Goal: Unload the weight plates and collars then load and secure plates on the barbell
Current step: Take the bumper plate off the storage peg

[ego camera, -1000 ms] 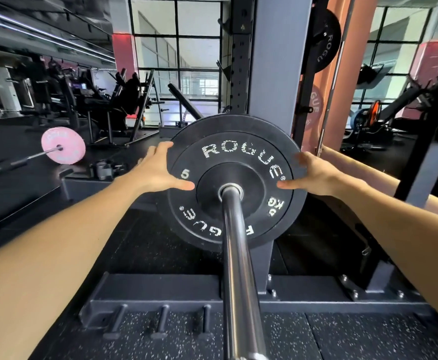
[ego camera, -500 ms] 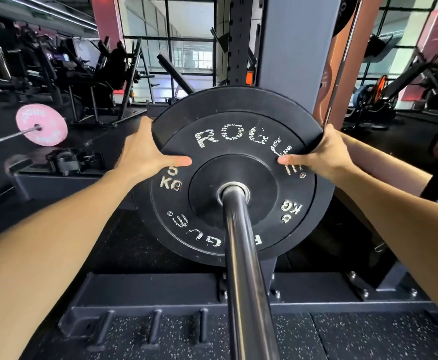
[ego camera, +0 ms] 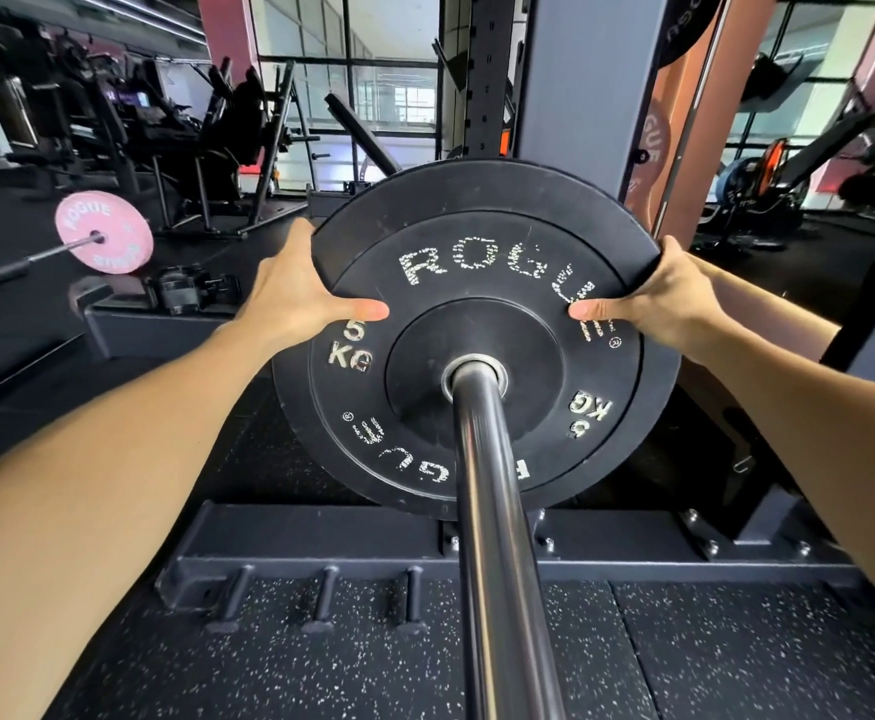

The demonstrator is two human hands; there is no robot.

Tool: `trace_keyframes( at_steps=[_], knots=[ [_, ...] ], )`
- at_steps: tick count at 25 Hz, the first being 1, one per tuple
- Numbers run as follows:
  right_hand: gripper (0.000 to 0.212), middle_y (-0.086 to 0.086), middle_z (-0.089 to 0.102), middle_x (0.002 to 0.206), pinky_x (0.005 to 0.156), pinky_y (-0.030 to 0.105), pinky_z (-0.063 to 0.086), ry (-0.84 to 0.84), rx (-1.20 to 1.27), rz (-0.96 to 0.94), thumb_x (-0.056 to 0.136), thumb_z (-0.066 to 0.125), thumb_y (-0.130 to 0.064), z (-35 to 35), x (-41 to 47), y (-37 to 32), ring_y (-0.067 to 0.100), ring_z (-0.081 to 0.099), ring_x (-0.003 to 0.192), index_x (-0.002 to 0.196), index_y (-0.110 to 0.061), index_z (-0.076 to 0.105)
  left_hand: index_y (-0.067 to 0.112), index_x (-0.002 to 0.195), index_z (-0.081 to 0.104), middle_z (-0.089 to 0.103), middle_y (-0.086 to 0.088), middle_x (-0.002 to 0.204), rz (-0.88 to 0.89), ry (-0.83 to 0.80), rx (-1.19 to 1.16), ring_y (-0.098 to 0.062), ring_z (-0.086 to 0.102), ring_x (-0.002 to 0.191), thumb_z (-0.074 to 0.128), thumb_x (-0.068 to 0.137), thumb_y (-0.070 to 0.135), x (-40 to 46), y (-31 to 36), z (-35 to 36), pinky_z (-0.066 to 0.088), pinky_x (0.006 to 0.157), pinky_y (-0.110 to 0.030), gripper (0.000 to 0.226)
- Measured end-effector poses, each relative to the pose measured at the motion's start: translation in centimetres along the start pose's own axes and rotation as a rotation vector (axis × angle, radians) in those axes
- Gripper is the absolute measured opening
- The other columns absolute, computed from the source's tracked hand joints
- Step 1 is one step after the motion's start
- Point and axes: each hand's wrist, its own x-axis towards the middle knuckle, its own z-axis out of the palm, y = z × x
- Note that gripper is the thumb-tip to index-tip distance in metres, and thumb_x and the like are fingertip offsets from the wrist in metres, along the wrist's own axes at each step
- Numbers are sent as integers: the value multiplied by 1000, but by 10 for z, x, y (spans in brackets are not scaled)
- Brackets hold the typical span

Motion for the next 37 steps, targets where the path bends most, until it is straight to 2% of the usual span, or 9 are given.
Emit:
trace_keyframes(
  at_steps=[7,12,19,22,26,28,30,32,37],
  knots=[
    [92,-6,60,120,101,38,46,8,19,-54,41,96,-46,-41,-100,-11,16,55,117,115,-26,45,25,111,39,53,15,99,49,24,-8,-14,47,103,95,54,44,-109,29,-39,37,85,-30,81],
    [95,-4,64,115,98,42,49,-3,-1,-45,33,95,-52,-76,-174,-31,18,59,113,110,-25,46,24,116,40,57,10,111,35,1,-23,-16,48,110,94,52,49,-183,39,-71,41,88,-34,87],
    [87,-5,61,109,92,33,48,-9,-24,-73,41,96,-44,-107,-250,-54,16,57,109,108,-23,44,22,115,39,56,9,111,25,-13,-46,-15,46,108,93,56,46,-260,52,-99,38,86,-32,84],
    [90,-7,60,111,91,26,43,6,3,-72,41,96,-45,-122,-278,-52,10,52,109,113,-21,48,21,122,39,57,8,112,40,-38,-34,-16,49,106,93,56,46,-280,66,-113,39,85,-31,89],
    [111,-7,58,122,93,21,38,-12,2,-86,36,95,-50,-135,-312,-50,9,50,115,132,-23,48,28,114,39,62,6,111,63,-65,20,-22,56,109,93,50,53,-303,78,-129,44,83,-37,87],
    [106,-6,60,120,91,22,39,-16,-8,-65,36,95,-52,-145,-325,-57,13,53,115,127,-22,50,25,122,40,63,5,113,72,-79,27,-23,57,111,93,49,56,-315,87,-138,46,87,-38,95],
    [87,-10,60,102,87,22,38,-34,-15,-54,43,96,-44,-161,-335,-73,12,52,106,112,-19,51,22,133,39,63,5,120,92,-80,31,-21,56,114,92,50,56,-322,100,-150,45,91,-36,105],
    [81,-12,59,94,89,27,42,-19,-11,-71,44,96,-42,-179,-339,-91,14,54,102,108,-21,49,24,133,40,62,6,118,126,-72,35,-17,54,107,92,55,52,-323,118,-168,42,86,-31,98],
    [93,-4,63,115,92,29,46,63,-29,-126,40,95,-49,-225,-316,-148,17,57,109,118,-23,54,25,127,44,61,7,123,227,8,65,-19,54,113,90,53,57,-297,175,-218,43,90,-34,93]
  ],
)
